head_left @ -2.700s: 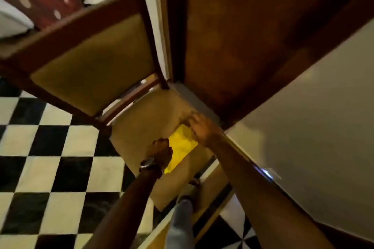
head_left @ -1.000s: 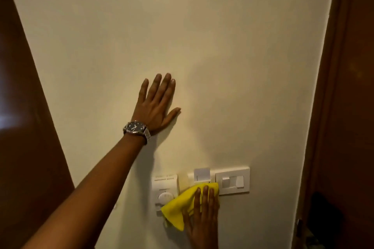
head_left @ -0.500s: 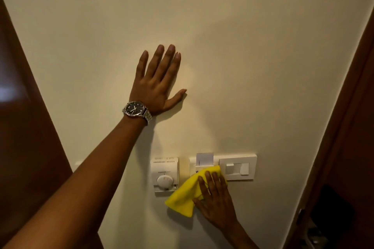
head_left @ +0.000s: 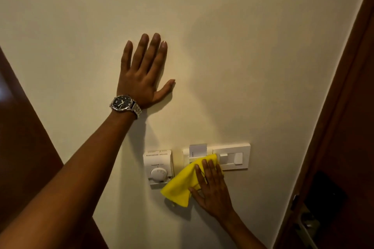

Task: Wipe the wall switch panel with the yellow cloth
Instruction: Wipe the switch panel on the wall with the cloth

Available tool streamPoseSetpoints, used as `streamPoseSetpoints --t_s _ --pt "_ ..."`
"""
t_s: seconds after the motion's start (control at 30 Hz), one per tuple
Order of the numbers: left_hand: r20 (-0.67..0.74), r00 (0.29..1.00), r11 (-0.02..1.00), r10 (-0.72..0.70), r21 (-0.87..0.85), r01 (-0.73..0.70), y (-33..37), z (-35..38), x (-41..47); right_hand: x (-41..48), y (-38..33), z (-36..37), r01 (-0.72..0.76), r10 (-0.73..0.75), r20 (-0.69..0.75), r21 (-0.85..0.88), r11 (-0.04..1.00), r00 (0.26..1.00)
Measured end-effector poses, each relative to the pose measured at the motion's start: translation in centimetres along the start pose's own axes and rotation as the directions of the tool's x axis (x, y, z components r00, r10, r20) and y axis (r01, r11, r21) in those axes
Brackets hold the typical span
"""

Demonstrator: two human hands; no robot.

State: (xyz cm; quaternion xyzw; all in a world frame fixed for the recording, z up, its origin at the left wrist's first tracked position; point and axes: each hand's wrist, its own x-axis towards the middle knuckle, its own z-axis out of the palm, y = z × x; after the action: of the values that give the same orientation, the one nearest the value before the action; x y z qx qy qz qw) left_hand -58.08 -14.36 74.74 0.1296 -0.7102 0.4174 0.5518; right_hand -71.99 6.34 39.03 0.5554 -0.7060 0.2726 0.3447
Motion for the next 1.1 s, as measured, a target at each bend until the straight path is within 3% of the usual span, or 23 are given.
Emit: streamPoseSetpoints --t_s 0.43,0.63,0.83,1.1 --pt "0.004 1.000 1.000 -0.007 -0.008 0.007 0.0 0.0 -0.1 2.6 -1.5 -1.5 0.031 -0.030 -0.032 0.029 0.999 0.999" --pt "0.023 1.000 1.000 -0.007 -0.009 0.007 0.0 -0.6 0.2 -0.6 -1.0 -1.0 0.131 -0.132 0.003 -0.136 0.982 0.991" --pt "0.022 1.000 1.000 -0.004 -0.013 0.004 -0.1 -0.1 -0.1 2.4 -2.6 -1.3 0.114 -0.116 -0.041 -0.056 0.992 0.992" --pt "0.018 1.000 1.000 -0.007 -0.016 0.007 -0.1 -0.6 0.1 1.1 -0.8 -1.1 0.311 -0.301 0.086 -0.137 0.941 0.950"
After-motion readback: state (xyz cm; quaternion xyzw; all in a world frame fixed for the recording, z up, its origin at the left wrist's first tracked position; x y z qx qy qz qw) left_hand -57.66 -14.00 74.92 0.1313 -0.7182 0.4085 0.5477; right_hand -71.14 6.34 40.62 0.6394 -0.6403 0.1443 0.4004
